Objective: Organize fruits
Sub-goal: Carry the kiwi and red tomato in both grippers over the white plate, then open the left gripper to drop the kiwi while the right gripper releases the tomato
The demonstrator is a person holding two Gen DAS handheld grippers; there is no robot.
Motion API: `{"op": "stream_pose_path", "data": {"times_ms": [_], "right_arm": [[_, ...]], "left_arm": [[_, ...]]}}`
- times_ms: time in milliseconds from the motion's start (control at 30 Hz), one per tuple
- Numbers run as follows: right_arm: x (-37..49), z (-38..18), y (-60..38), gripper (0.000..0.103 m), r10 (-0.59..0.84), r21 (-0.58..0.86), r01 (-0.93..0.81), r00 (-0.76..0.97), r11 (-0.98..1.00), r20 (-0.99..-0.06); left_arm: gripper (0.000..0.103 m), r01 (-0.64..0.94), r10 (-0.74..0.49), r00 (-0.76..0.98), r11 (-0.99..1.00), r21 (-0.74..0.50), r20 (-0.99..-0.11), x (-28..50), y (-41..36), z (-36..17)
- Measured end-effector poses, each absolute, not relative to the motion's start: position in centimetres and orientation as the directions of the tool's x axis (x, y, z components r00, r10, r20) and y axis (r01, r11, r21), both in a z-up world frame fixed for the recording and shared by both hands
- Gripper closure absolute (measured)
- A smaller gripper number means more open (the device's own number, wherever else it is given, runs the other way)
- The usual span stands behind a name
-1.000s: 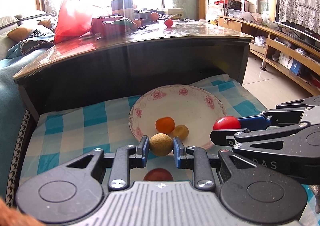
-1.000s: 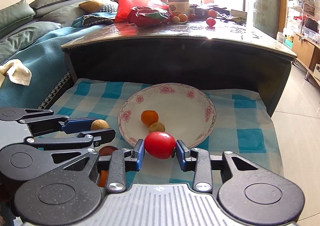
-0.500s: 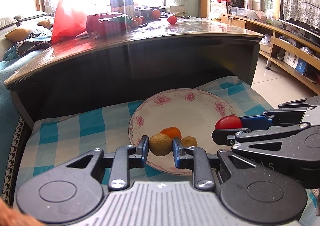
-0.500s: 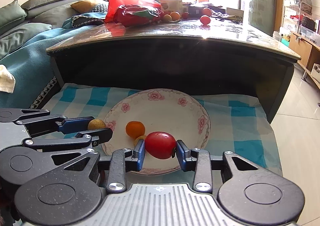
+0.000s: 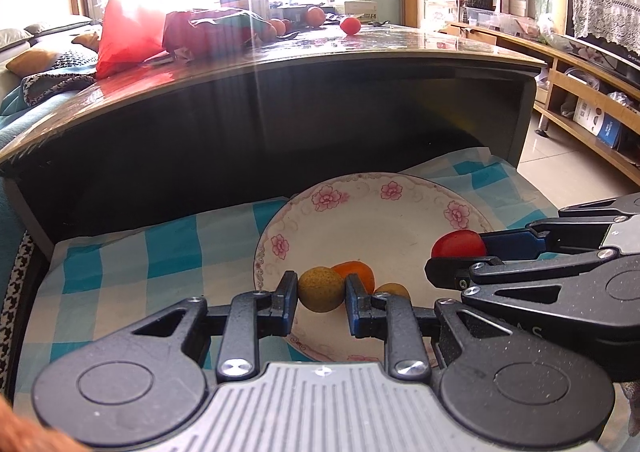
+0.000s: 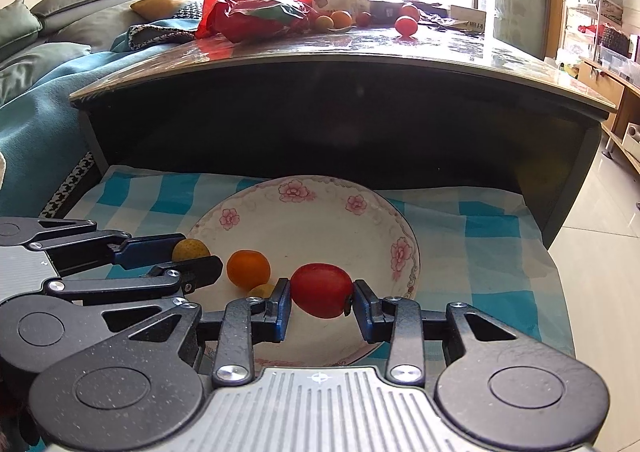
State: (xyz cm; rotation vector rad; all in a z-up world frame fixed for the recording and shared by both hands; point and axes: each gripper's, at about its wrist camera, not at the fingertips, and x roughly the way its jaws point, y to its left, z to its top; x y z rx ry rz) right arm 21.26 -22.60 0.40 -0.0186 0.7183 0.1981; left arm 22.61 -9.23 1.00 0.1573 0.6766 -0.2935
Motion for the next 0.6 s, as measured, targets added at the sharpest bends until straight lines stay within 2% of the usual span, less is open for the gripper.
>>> {"op": "stream_pose_path", "data": {"times_ms": [600], "right_arm": [[22.8,-1.0,-22.8,0.071,0.166,0.054,-0.176,0.726,0.983,-0.668]], "left_arm": [[0.070,0.320,-0.226,0.732,0.947,0.032,-0.643,23.6,-9.2,-0.1]]}}
